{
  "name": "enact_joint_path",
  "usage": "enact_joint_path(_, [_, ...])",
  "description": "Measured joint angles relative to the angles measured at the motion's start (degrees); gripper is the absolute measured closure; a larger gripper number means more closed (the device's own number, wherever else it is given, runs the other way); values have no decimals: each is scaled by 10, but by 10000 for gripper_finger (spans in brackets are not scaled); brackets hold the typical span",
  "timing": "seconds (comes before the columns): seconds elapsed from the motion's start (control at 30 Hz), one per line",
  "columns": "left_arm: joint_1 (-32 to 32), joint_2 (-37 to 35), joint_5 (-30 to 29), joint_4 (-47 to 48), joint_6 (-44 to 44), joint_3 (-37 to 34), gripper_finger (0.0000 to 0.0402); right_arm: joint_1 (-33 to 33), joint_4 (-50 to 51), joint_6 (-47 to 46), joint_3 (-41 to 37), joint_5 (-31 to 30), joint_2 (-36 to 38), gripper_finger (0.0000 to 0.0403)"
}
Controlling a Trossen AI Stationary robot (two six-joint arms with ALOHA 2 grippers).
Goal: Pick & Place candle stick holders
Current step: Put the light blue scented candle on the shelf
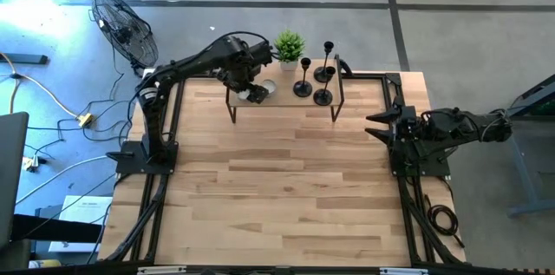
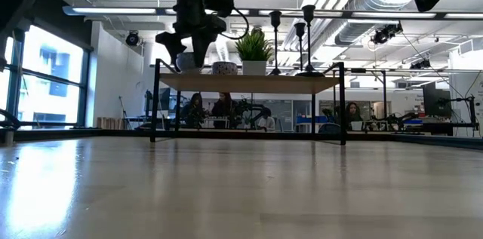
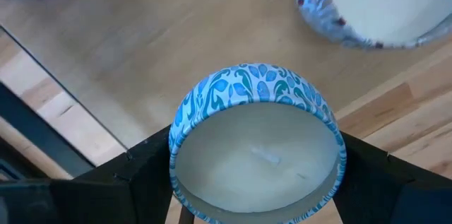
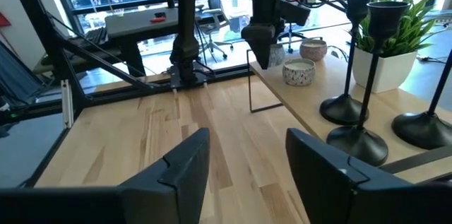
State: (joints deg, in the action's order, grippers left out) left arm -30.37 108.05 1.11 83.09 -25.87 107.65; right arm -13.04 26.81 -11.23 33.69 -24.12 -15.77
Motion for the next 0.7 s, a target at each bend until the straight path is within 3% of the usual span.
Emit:
enact_joint_path(0.33, [0, 0, -5, -3, 4, 0, 115, 0, 0, 3, 0, 0, 0, 231])
enact_joint_path(0.53, [0, 0, -19, -4, 1, 0, 55, 0, 0, -2, 0, 2, 0, 231])
enact_joint_path(0.7, [0, 0, -35, -22, 1, 0, 59, 0, -1, -3, 0, 2, 0, 232])
